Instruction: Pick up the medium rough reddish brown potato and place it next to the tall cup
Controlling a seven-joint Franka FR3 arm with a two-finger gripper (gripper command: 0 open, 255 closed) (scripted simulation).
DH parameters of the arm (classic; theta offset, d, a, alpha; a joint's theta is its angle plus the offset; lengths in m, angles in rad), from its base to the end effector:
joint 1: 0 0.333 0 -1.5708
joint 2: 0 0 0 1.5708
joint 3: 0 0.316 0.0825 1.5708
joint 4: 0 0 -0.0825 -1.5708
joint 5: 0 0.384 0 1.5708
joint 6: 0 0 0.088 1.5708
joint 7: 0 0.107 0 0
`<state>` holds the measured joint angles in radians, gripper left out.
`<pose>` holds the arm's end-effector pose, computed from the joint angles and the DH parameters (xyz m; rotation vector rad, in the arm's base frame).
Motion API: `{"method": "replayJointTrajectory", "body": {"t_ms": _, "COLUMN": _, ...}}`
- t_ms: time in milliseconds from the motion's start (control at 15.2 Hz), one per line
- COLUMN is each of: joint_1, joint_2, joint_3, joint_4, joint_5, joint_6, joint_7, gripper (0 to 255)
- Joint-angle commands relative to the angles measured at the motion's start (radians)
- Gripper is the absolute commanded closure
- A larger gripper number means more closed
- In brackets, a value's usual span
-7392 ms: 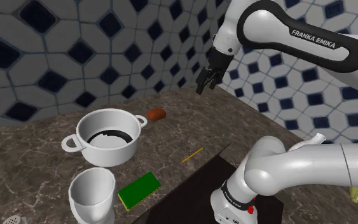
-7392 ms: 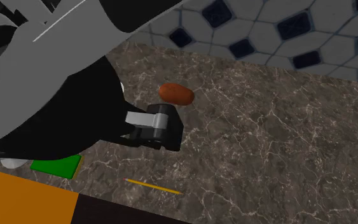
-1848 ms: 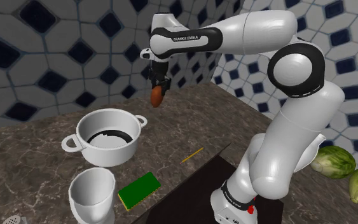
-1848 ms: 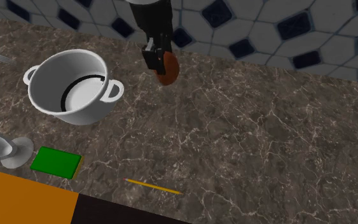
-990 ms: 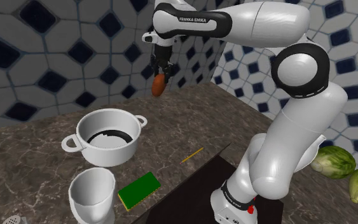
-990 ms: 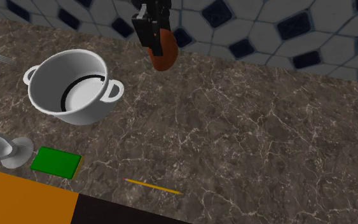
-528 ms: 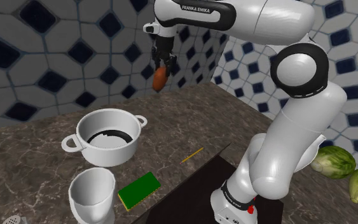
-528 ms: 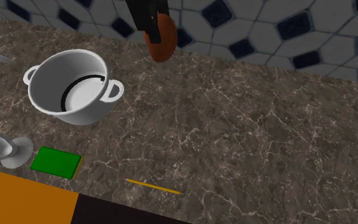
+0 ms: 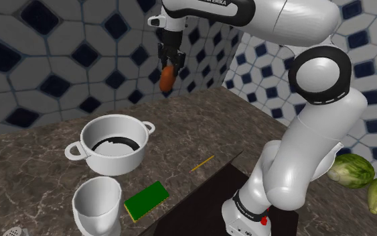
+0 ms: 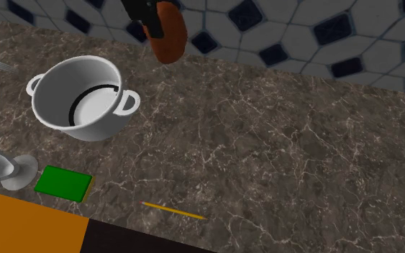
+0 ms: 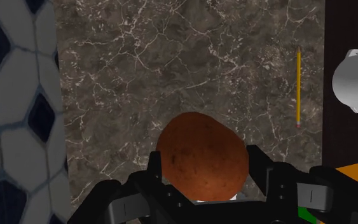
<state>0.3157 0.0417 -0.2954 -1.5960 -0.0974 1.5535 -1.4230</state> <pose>0.5626 0.0041 0.5895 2.3282 2.0531 -0.2076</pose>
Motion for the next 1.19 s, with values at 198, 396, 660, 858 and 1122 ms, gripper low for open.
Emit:
{"method": "replayJointTrajectory", "body": {"t_ms": 198, "joint_1": 0.062, "joint_2": -0.042, "joint_3": 0.059, "joint_4": -0.044, "joint_5": -0.002, "joint_6": -0.009, "joint_7": 0.122, "gripper": 255}}
{"method": "replayJointTrajectory", "body": {"t_ms": 396, "joint_1": 0.098, "joint_2": -0.055, "joint_3": 0.096, "joint_4": -0.058, "joint_5": 0.003, "joint_6": -0.015, "joint_7": 0.194, "gripper": 255}}
{"method": "replayJointTrajectory", "body": {"t_ms": 660, "joint_1": 0.145, "joint_2": -0.057, "joint_3": 0.144, "joint_4": -0.058, "joint_5": 0.013, "joint_6": -0.025, "joint_7": 0.289, "gripper": 255}}
{"method": "replayJointTrajectory", "body": {"t_ms": 858, "joint_1": 0.18, "joint_2": -0.048, "joint_3": 0.179, "joint_4": -0.046, "joint_5": 0.023, "joint_6": -0.034, "joint_7": 0.358, "gripper": 255}}
{"method": "replayJointTrajectory", "body": {"t_ms": 1122, "joint_1": 0.226, "joint_2": -0.021, "joint_3": 0.225, "joint_4": -0.012, "joint_5": 0.036, "joint_6": -0.047, "joint_7": 0.449, "gripper": 255}}
